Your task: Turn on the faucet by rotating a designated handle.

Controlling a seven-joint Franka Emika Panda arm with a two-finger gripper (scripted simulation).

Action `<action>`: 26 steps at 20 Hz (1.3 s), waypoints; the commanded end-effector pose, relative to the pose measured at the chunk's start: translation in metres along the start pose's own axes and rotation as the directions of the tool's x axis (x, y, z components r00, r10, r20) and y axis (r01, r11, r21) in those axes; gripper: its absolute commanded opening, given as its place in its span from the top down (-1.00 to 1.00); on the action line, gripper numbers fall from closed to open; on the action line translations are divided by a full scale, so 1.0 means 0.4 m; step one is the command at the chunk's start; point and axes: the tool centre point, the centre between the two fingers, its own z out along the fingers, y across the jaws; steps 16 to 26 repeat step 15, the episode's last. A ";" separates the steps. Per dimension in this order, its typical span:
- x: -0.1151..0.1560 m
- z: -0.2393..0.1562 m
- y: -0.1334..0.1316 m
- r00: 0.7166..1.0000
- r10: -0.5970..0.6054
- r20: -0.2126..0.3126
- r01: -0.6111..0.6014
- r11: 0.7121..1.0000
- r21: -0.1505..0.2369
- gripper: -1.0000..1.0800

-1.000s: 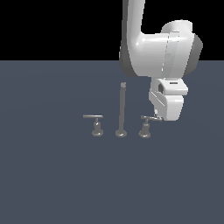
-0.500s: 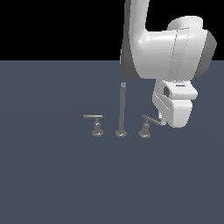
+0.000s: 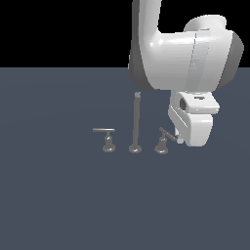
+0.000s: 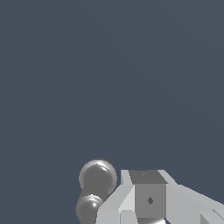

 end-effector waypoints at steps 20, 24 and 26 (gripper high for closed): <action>-0.172 -0.003 0.007 1.000 -0.024 0.010 0.024 1.000 -0.010 1.00; -0.172 -0.003 0.007 1.000 -0.024 0.010 0.024 1.000 -0.010 1.00; -0.172 -0.003 0.007 1.000 -0.024 0.010 0.024 1.000 -0.010 1.00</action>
